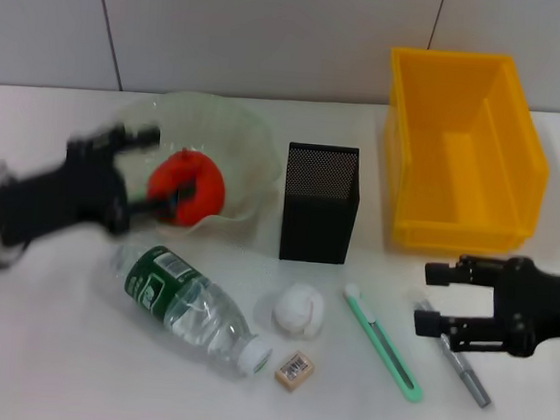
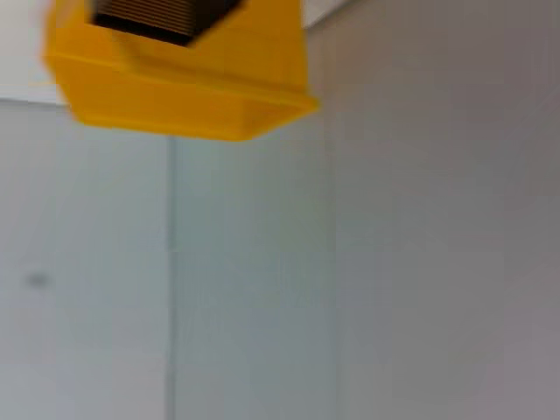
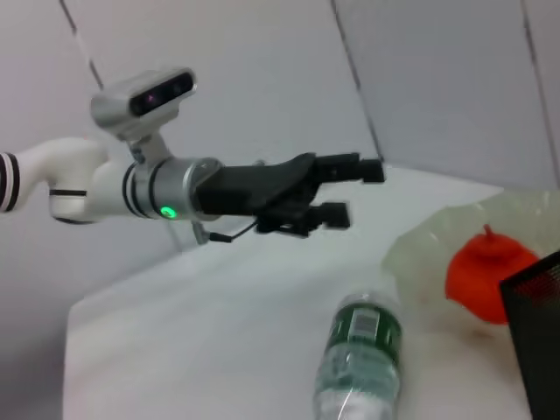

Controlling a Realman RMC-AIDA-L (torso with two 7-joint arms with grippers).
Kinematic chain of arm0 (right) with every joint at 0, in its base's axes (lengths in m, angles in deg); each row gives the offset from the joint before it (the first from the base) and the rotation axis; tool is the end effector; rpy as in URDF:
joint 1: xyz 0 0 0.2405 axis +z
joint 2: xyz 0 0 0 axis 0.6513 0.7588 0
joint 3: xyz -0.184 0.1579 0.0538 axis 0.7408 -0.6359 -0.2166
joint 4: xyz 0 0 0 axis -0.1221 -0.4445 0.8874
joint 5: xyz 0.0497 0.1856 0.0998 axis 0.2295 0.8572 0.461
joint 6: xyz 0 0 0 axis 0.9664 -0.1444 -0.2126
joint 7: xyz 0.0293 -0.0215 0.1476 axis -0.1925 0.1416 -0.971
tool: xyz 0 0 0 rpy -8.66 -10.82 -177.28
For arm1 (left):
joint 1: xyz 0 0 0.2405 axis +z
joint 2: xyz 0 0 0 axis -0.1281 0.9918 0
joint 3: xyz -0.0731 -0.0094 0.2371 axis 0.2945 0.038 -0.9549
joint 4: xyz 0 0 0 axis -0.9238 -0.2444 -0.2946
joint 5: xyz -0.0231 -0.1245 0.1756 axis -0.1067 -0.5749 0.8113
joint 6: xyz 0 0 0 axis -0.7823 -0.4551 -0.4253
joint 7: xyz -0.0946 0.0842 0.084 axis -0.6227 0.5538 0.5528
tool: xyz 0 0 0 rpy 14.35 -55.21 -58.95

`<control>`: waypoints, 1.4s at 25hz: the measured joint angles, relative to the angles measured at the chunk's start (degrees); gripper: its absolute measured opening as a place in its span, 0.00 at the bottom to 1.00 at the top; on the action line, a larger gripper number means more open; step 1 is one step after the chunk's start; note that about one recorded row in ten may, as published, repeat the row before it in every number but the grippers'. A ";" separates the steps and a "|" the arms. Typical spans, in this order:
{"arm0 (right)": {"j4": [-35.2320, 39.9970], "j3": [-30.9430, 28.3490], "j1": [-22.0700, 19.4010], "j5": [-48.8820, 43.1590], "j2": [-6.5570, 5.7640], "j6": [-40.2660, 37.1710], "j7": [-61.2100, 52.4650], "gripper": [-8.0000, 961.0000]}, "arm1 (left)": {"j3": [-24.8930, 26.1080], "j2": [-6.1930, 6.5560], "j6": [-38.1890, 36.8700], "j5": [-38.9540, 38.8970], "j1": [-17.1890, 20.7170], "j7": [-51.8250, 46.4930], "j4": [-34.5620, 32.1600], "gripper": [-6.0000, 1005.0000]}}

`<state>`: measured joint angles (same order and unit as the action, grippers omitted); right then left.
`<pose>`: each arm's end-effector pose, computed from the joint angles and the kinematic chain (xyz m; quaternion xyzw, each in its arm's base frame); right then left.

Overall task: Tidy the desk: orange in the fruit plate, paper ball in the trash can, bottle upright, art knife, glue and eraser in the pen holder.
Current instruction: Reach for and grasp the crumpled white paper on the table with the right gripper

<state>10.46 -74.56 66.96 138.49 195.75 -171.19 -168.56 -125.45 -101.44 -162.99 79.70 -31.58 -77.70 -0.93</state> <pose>0.2519 0.3081 0.0360 -0.9488 0.2201 0.2166 0.0666 -0.2730 0.3331 0.0139 -0.9094 -0.1017 -0.2948 0.2753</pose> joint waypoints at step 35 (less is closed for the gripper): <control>-15.04 49.60 17.59 -20.96 0.67 22.68 -61.78 0.80 | -2.26 0.24 -7.29 0.64 9.05 9.24 9.03 0.81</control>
<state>-4.58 -24.96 84.55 117.54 196.43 -148.52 -230.34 -127.71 -101.20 -170.28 80.34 -22.53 -68.47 8.10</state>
